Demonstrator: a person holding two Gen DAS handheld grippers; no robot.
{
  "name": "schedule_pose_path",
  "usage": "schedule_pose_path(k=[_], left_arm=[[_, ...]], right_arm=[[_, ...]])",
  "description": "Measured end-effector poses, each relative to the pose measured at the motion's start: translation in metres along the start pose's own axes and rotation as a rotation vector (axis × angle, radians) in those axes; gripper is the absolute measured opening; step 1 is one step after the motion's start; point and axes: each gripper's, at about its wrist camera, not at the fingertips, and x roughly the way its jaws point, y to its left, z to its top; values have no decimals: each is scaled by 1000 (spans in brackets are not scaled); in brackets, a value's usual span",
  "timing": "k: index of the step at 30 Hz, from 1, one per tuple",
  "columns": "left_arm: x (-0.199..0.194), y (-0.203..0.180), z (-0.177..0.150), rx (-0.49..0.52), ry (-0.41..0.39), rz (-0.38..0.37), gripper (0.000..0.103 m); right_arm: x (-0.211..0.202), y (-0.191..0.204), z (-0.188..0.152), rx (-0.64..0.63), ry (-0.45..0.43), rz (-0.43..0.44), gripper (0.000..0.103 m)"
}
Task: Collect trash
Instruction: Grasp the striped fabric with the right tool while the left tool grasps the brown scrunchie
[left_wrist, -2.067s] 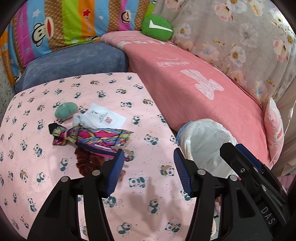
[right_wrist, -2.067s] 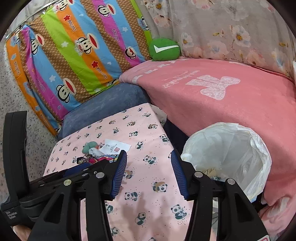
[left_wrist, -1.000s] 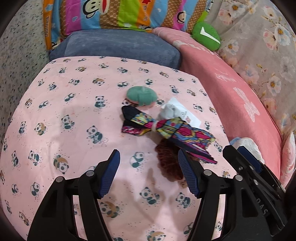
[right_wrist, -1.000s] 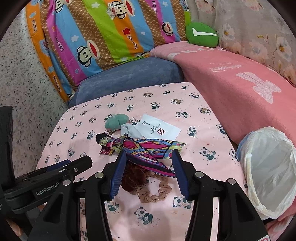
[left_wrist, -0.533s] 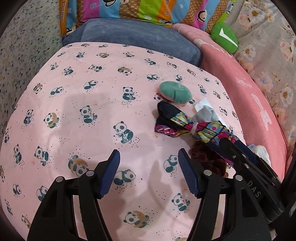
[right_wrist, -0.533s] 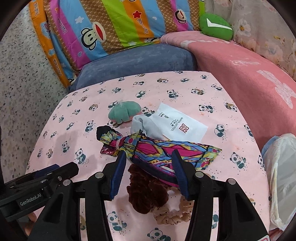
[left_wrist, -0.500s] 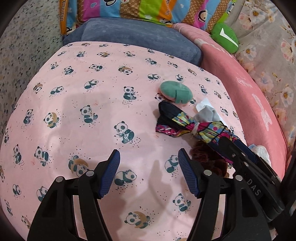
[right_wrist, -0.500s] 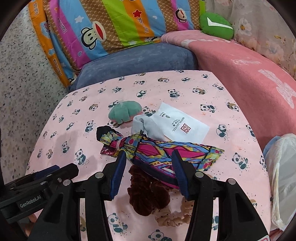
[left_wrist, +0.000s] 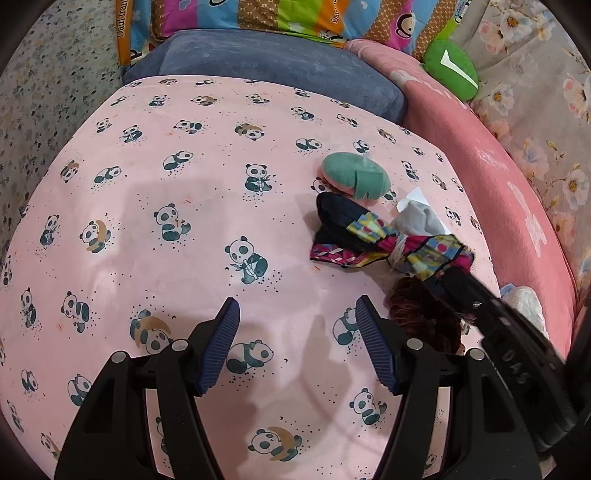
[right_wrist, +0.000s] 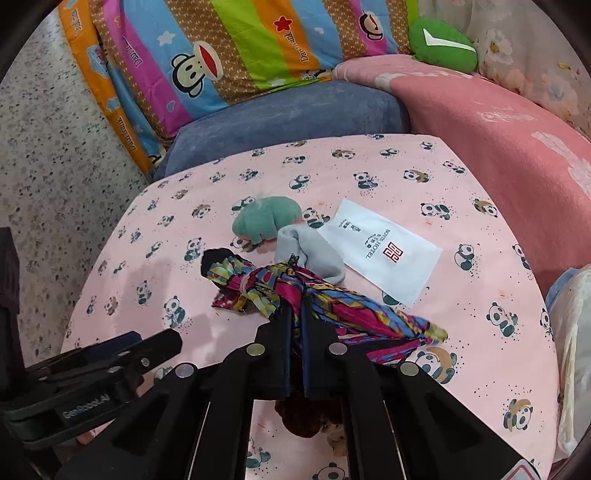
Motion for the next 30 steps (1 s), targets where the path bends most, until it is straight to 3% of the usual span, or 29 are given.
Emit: schedule_pose_path(k=[7,11,21,24,30], left_arm=[[-4,-22,-4,35,-3,-21,62],[-3,-45,-8,70,3,-47,69],[26,-101,-21,156,78,-108,68],[35,-106,-24,157,99,-109,59],[38,-113,-30,187,97,-107,28]], right_arm=[[-54,-17,13,49,-130,15,4],[-79,-35,16,89,-179,1,4],[-110,-84,-2,171,-205,-59,4],[-118,-96,-7,187,-212,-70,4],[-129,-110,-16,212,-222,-81,4]])
